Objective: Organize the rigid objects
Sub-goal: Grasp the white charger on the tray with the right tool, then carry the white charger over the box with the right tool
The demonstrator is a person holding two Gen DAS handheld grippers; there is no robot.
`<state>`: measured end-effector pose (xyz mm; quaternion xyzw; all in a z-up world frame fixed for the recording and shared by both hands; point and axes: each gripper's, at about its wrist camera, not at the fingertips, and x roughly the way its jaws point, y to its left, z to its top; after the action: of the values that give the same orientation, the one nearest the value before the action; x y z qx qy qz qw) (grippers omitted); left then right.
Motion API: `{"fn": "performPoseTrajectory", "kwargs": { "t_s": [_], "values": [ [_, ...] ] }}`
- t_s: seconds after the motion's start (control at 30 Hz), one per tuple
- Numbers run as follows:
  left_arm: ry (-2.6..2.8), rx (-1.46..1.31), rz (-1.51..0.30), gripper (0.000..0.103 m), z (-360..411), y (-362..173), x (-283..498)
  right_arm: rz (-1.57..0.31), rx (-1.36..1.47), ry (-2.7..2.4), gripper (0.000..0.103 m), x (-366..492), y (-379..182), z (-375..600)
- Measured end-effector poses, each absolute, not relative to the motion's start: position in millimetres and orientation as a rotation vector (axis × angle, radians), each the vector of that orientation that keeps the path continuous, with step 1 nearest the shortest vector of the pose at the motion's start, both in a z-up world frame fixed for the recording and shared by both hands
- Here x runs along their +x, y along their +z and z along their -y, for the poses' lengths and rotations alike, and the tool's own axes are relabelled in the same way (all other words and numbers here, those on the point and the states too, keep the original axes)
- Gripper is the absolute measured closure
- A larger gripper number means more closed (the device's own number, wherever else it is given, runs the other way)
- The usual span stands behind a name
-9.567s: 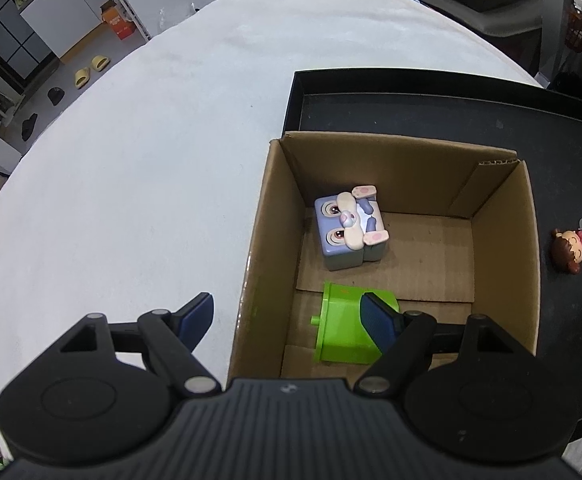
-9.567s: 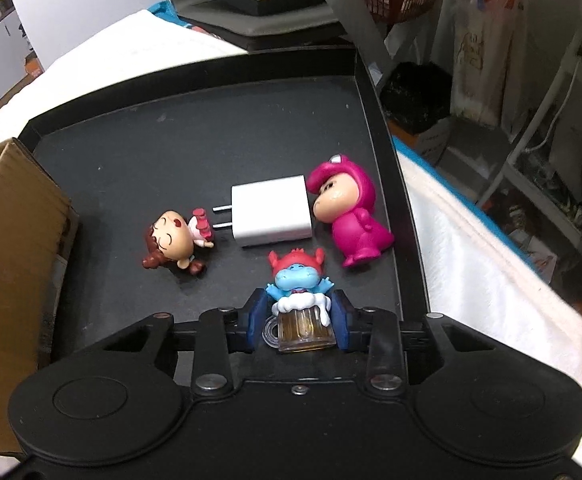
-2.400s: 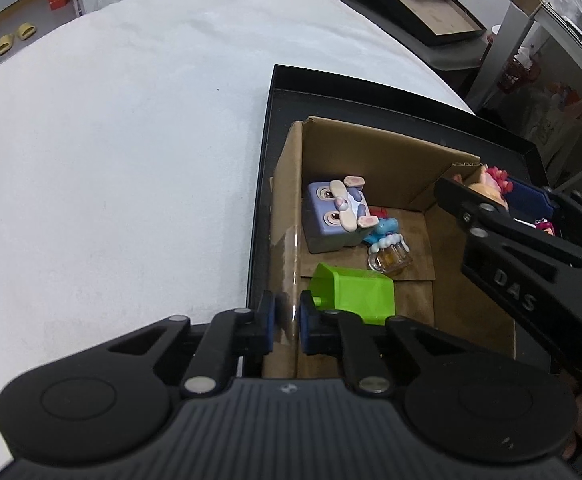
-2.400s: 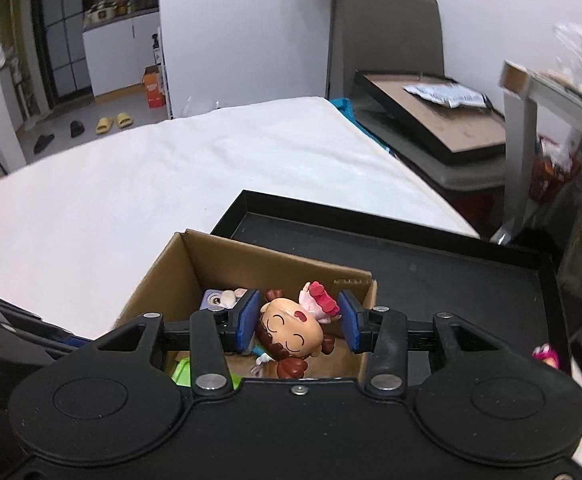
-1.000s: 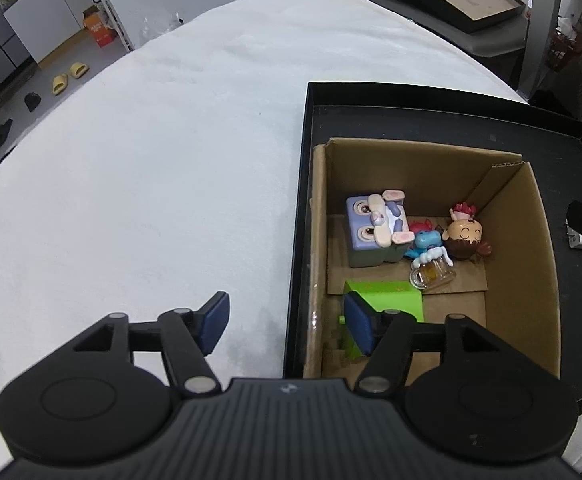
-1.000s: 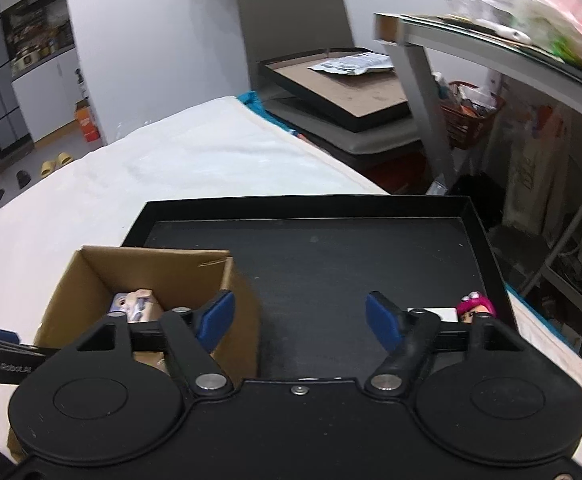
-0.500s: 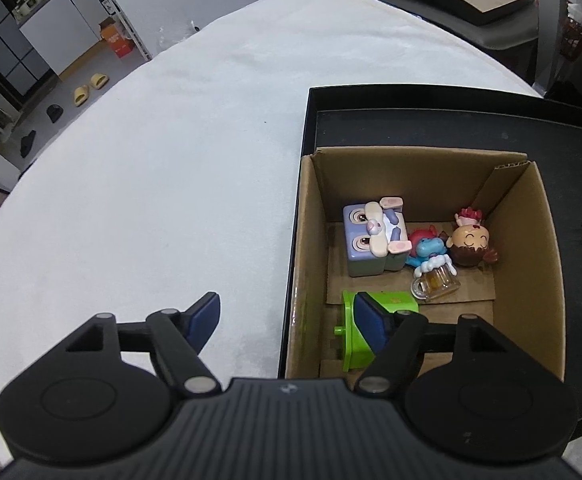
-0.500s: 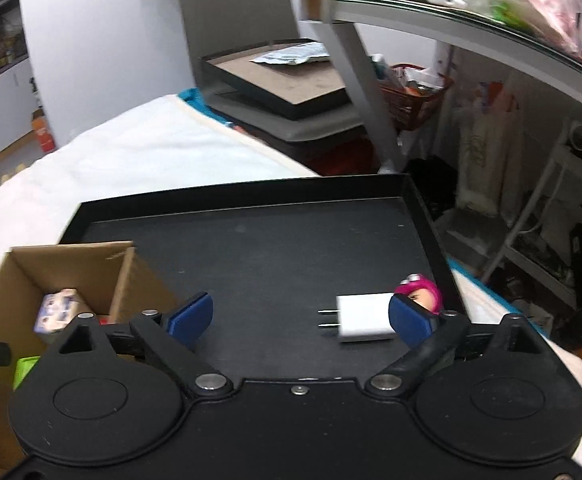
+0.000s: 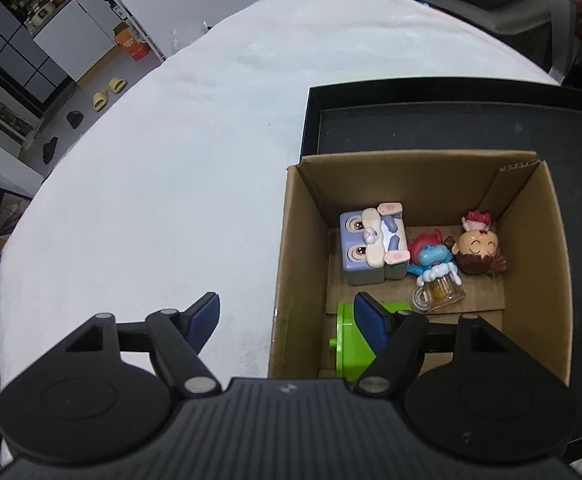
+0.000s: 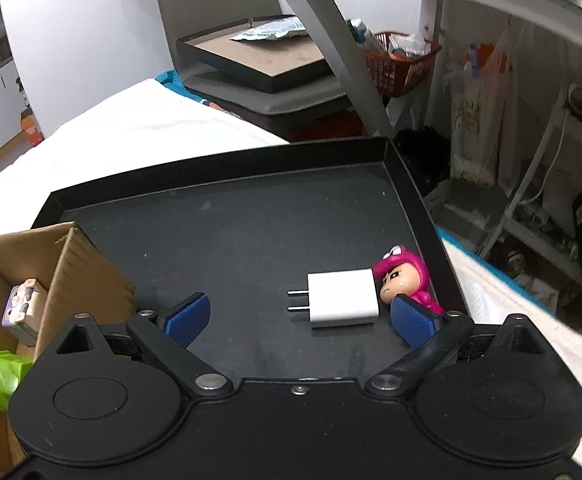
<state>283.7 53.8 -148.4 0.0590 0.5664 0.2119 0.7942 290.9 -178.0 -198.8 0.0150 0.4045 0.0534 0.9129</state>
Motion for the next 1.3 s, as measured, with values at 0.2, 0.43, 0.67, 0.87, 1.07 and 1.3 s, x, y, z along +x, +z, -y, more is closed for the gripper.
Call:
{"fn": "performPoseTrajectory", "kwargs": {
  "t_s": [0.2, 0.43, 0.67, 0.87, 1.07, 1.3],
  "values": [
    [0.457, 0.143, -1.23, 0.03, -46.3, -150.8, 287.6, -0.899, 0.13, 0.107, 0.008, 306.6, -219.2, 192.6],
    [0.452, 0.139, -1.232, 0.03, -47.9, -148.4, 289.3, -0.899, 0.096, 0.101, 0.01, 314.1, -233.4, 186.9],
    [0.455, 0.116, -1.225, 0.03, -58.6, -146.9, 284.0, -0.885, -0.023, 0.099, 0.057, 312.4, -236.1, 181.5],
    [0.437, 0.093, -1.218, 0.03, -63.3, -147.2, 276.3, -0.918, 0.009, 0.128, 0.058, 304.8, -229.2, 181.1],
    [0.411, 0.07, -1.207, 0.03, -64.8, -145.1, 270.3, -0.893, 0.025, 0.134, 0.058, 295.4, -213.6, 180.6],
    [0.379, 0.039, -1.195, 0.03, -67.8, -140.8, 262.4, -0.879, 0.045, 0.153, 0.058, 282.6, -198.3, 180.8]
  ]
}}
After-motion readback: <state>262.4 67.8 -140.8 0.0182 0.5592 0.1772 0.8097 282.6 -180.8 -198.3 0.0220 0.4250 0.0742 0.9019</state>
